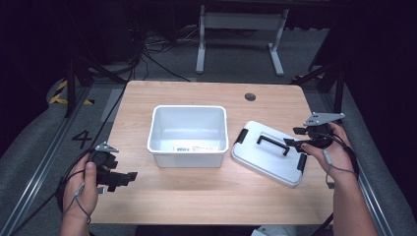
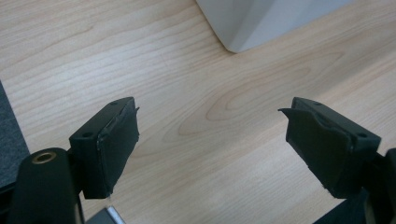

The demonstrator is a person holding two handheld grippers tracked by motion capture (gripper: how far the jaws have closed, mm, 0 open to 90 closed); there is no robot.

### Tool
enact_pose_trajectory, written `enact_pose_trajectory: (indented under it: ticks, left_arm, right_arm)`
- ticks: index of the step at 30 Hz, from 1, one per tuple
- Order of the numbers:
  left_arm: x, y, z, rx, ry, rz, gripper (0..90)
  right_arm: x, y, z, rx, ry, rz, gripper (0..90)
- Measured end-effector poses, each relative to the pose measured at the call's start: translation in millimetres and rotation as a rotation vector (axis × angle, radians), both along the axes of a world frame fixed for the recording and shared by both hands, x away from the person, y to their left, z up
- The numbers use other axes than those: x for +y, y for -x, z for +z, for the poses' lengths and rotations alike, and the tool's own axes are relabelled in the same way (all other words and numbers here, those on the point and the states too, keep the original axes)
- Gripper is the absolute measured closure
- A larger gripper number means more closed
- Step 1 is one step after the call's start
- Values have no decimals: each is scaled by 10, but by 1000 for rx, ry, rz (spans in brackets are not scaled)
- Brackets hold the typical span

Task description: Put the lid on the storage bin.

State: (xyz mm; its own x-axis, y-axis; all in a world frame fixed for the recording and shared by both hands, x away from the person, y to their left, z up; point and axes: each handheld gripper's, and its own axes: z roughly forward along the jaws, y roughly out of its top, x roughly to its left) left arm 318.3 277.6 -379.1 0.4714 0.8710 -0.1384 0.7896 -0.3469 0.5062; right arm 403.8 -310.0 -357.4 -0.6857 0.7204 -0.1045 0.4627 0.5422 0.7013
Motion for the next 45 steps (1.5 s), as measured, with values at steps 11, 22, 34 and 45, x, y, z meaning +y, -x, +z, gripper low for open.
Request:
enact_pose_trajectory:
  ticks: [11, 22, 34, 45]
  left_arm:
    - [-23, -6, -7, 7, -11, -13, 176]
    - [-18, 48, -34, 16, -22, -6, 176]
    - [74, 164, -45, 18, -23, 24, 177]
    - [128, 223, -47, 22, -19, 41, 177]
  right_arm:
    - [107, -84, -183, 33, 36, 21, 410]
    - [244, -261, -463, 105, 131, 51, 411]
    - [437, -372, -633, 159, 204, 75, 556]
    - [528, -391, -641, 191, 260, 125, 788]
